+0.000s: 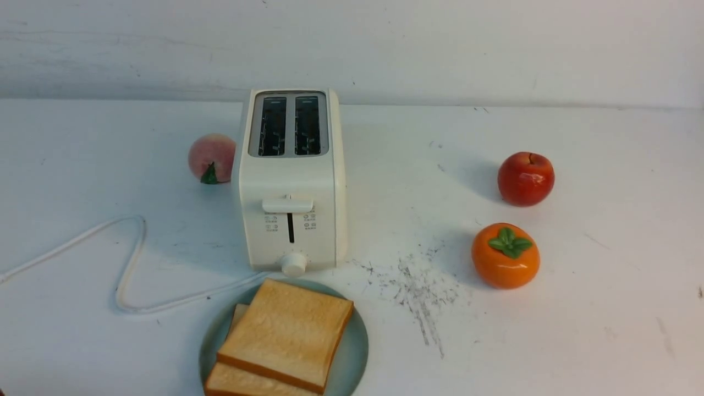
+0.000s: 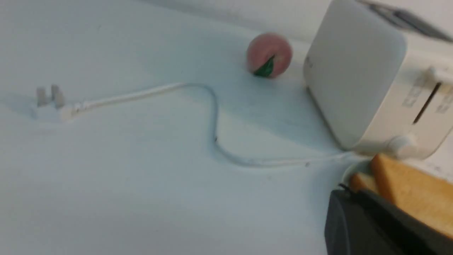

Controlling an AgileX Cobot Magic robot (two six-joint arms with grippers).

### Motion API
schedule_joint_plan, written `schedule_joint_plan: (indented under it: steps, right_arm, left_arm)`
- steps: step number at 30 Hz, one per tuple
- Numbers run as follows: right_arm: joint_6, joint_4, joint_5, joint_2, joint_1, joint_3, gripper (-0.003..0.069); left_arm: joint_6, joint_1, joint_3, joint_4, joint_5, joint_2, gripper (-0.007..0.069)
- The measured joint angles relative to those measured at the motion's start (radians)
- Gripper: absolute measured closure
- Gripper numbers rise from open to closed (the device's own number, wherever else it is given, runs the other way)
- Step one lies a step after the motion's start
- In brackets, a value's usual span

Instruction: Take toasted bread from bread machine on white table place on plate.

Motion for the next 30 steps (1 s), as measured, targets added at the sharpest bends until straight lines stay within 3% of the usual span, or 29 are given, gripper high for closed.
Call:
schedule_joint_plan:
  steps: [5, 30]
  right_arm:
    - [0.0, 0.0, 0.0, -0.001, 0.0, 0.001, 0.0615]
    - [0.001, -0.003, 0.0, -0.002, 0.0, 0.002, 0.0575]
  left_arm:
    - [0.003, -0.006, 0.025, 0.003, 0.076, 0.0, 0.061]
    - [0.004, -0.008, 0.026, 0.005, 0.08, 0.0, 0.0592]
